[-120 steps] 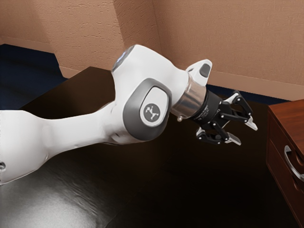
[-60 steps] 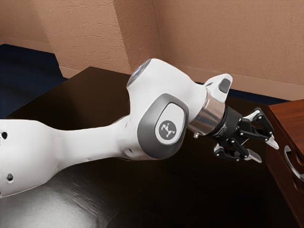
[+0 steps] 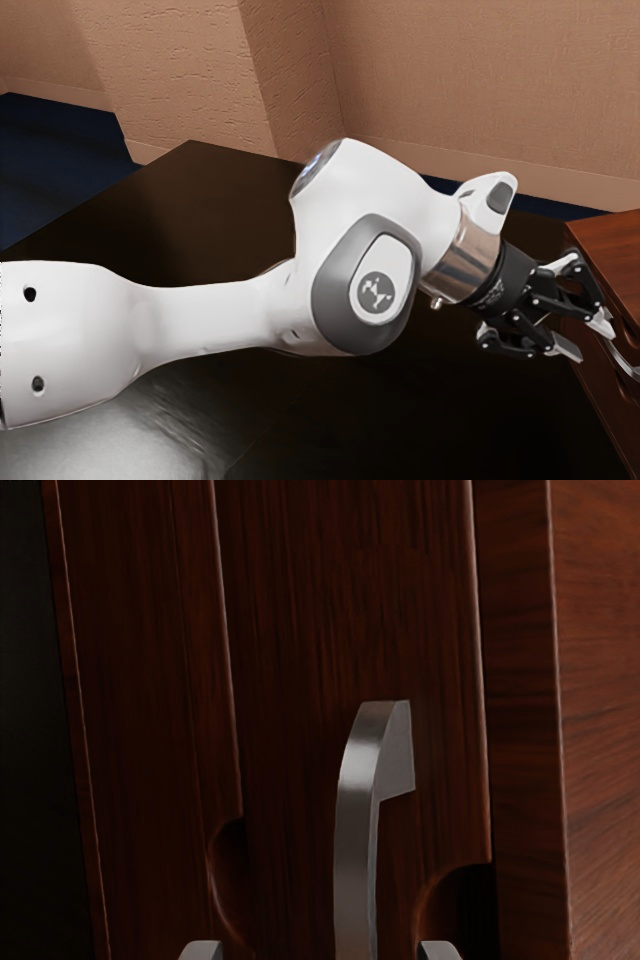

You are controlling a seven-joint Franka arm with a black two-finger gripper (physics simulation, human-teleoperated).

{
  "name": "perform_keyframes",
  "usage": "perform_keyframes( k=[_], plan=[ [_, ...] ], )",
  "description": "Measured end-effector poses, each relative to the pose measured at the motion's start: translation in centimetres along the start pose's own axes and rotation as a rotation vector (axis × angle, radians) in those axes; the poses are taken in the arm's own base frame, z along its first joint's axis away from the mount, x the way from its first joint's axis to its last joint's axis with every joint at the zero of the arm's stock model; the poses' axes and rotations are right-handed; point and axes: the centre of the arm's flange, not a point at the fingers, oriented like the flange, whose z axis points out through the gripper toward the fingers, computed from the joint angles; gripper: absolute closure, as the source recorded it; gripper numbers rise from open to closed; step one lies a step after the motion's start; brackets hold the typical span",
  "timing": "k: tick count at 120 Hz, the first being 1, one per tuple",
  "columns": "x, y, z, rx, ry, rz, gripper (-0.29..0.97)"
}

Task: Pull the drawer handle with one arm to open the drawer

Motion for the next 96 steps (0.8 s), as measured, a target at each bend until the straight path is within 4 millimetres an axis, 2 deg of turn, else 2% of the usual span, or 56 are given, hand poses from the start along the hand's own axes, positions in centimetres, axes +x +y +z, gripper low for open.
perform_keyframes(
  k=[32, 96],
  plan=[
    [0.0, 0.7, 0.4, 0.009, 0.005, 0.039, 0.51],
    [-0.5, 0.2, 1.8, 0.040, -0.006, 0.062, 0.58]
  ],
)
